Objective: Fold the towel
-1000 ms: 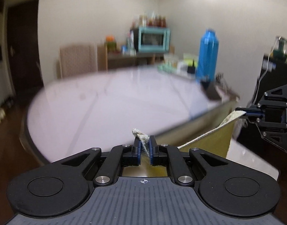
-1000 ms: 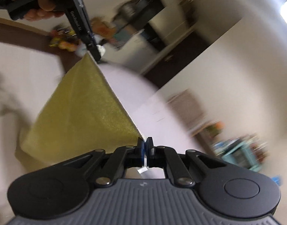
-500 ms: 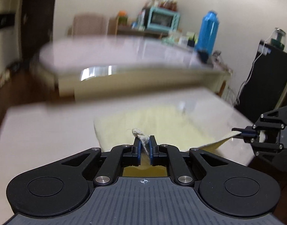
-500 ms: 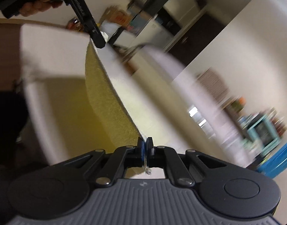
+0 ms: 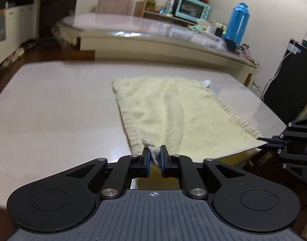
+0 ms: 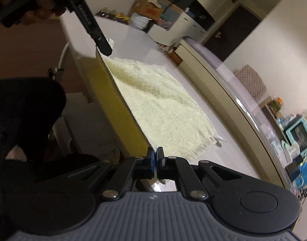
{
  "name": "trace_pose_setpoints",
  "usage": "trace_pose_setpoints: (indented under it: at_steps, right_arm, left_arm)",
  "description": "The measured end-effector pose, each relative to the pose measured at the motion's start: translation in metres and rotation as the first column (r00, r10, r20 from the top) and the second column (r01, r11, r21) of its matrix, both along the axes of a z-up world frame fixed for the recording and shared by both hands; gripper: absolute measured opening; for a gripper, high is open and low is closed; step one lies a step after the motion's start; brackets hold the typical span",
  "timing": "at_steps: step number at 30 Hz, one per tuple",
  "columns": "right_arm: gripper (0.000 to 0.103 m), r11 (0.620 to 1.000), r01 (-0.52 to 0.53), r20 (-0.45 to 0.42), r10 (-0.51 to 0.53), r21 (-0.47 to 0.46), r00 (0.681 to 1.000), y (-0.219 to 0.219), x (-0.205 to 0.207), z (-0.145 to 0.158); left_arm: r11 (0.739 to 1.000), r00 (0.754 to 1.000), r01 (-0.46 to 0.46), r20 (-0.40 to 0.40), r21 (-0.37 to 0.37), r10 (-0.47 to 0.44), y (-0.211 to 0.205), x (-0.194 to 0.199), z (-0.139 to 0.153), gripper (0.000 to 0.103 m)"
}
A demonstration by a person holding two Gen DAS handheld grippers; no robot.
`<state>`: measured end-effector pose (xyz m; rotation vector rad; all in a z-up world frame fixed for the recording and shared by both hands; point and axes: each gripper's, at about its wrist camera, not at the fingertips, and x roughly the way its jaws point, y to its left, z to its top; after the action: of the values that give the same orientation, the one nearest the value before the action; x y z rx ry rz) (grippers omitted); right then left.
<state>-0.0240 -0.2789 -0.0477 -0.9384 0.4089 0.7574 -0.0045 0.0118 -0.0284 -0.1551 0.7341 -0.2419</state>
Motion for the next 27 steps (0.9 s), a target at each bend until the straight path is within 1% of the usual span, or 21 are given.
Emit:
trace_pose_setpoints:
  at_steps: [2, 5, 8, 11, 12, 14, 16, 18, 21, 23, 27]
  right_arm:
    - [0.002, 1.0, -0.006, 0.0, 0.006, -0.004, 1.0, -0.003, -0.005, -0.002]
    - [0.002, 1.0, -0.007, -0.002, 0.007, -0.001, 1.0, -0.009, -0.009, -0.004]
    - [0.002, 1.0, -0.009, 0.0, 0.009, 0.0, 1.0, -0.011, -0.009, -0.006]
    - [0.002, 1.0, -0.011, 0.001, 0.011, 0.008, 1.0, -0.013, -0.009, -0.007]
    - [0.002, 1.0, -0.012, 0.003, 0.012, 0.01, 1.0, -0.013, -0.009, -0.008]
    - [0.002, 1.0, -0.009, 0.003, 0.009, 0.019, 1.0, -0.014, -0.008, -0.008]
    - [0.002, 1.0, -0.008, 0.001, 0.008, 0.027, 1.0, -0.015, -0.008, -0.007]
    - [0.002, 0.999, -0.007, -0.006, 0.007, 0.033, 1.0, -0.013, -0.005, -0.007]
    - [0.002, 0.999, -0.008, -0.019, 0.008, 0.042, 1.0, -0.013, -0.004, -0.007]
    - [0.002, 0.999, -0.007, -0.03, 0.009, 0.047, 1.0, -0.013, -0.003, -0.005]
    - [0.002, 0.998, -0.008, -0.046, 0.011, 0.06, 0.999, -0.013, 0.0, -0.002]
  left_arm:
    - [1.0, 1.0, -0.022, -0.012, -0.001, 0.022, 0.004, -0.003, -0.001, 0.029]
    - [0.998, 0.998, -0.056, -0.007, 0.026, 0.056, 0.015, -0.005, 0.001, 0.03]
    - [0.996, 0.997, -0.079, 0.009, 0.032, 0.079, 0.028, 0.007, 0.01, 0.03]
    - [0.997, 0.997, -0.066, 0.046, 0.05, 0.064, 0.033, 0.034, 0.022, 0.034]
    - [0.997, 0.997, -0.054, 0.06, 0.062, 0.05, 0.033, 0.047, 0.026, 0.034]
    - [0.997, 0.997, -0.033, 0.065, 0.065, 0.028, 0.033, 0.072, 0.028, 0.034]
    - [0.998, 0.998, -0.004, 0.056, 0.065, 0.001, 0.032, 0.095, 0.029, 0.034]
    - [0.996, 0.999, 0.017, 0.048, 0.09, -0.021, 0.028, 0.125, 0.027, 0.035]
    - [0.993, 0.999, 0.042, 0.007, 0.111, -0.043, 0.024, 0.159, 0.02, 0.036]
    - [0.988, 0.998, 0.059, -0.018, 0.14, -0.057, 0.021, 0.177, 0.014, 0.036]
    - [0.983, 0.997, 0.071, -0.05, 0.171, -0.064, 0.018, 0.198, 0.004, 0.036]
